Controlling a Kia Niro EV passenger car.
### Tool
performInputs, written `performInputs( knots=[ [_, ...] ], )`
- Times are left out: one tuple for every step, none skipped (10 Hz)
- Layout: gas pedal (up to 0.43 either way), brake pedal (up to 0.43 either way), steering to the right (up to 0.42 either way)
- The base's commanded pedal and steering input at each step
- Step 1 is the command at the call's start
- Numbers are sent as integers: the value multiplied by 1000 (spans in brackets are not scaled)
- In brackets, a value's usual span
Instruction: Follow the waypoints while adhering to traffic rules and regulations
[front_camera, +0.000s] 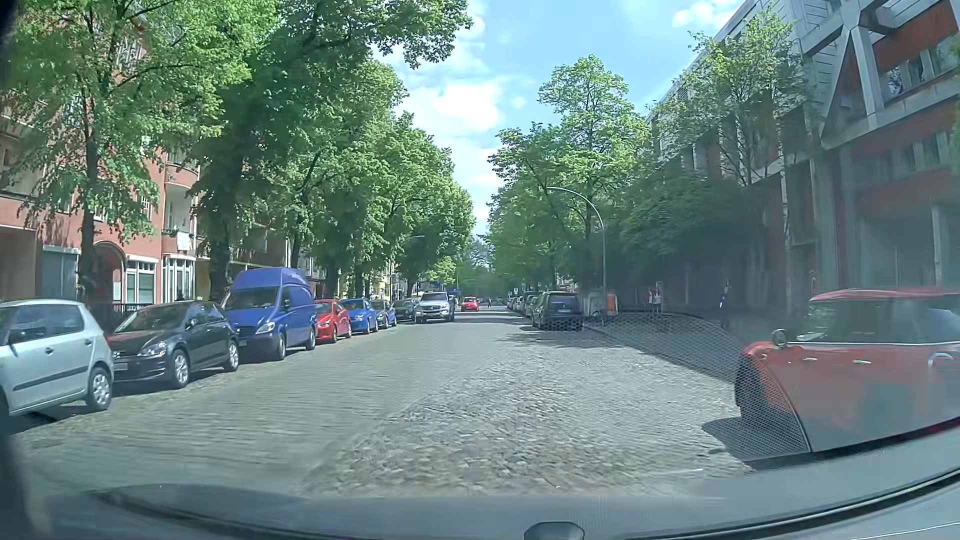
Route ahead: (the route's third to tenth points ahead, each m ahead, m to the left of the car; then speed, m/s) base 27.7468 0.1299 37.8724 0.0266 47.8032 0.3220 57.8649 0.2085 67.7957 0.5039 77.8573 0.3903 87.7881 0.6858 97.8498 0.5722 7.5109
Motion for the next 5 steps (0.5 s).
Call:
performInputs(
  knots=[
    [287,18,-2],
    [287,18,-2],
    [287,18,-1],
    [280,18,-2],
    [287,18,-3]
  ],
)
